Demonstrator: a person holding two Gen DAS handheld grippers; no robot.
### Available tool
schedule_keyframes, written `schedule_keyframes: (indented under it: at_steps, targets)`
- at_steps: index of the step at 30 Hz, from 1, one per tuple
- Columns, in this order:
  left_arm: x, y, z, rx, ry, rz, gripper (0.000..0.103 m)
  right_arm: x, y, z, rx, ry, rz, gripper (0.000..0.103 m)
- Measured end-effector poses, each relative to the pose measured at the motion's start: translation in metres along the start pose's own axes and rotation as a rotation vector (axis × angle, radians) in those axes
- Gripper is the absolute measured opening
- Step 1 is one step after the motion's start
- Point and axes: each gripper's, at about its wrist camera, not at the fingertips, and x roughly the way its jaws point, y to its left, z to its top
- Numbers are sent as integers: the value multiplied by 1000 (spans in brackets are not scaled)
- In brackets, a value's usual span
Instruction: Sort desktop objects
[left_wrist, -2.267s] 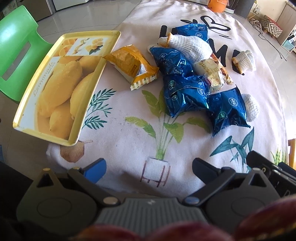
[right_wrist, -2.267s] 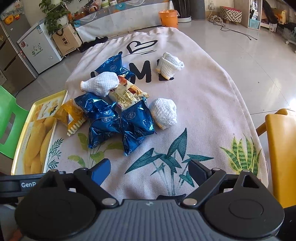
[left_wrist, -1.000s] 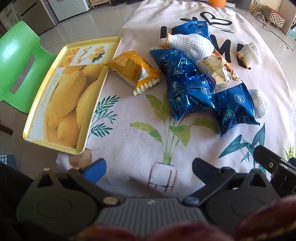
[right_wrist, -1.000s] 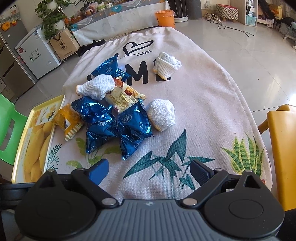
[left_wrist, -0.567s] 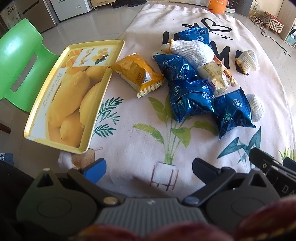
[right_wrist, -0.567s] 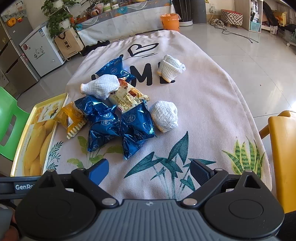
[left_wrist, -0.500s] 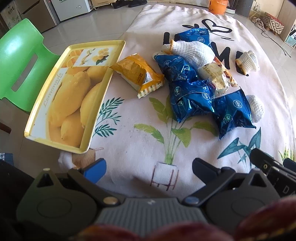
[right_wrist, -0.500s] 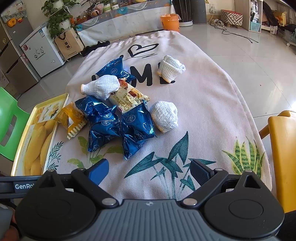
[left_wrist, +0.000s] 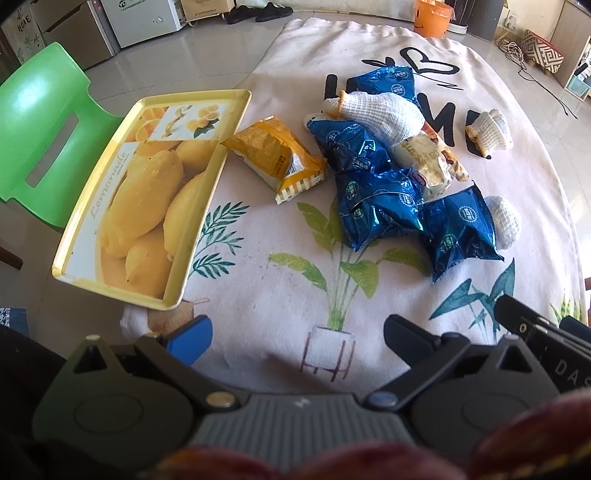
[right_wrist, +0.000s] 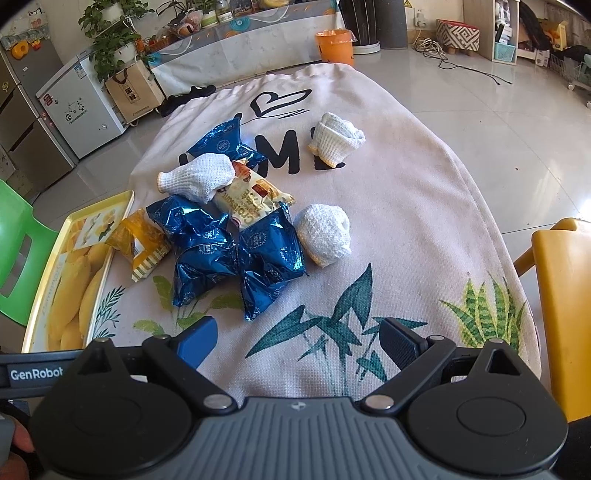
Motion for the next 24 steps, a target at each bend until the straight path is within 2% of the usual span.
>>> schedule_keyframes:
  at_steps: [24]
  targets:
    - [1,-3,-3,2,2,14,103,1,-1,0,1,3,-6,95]
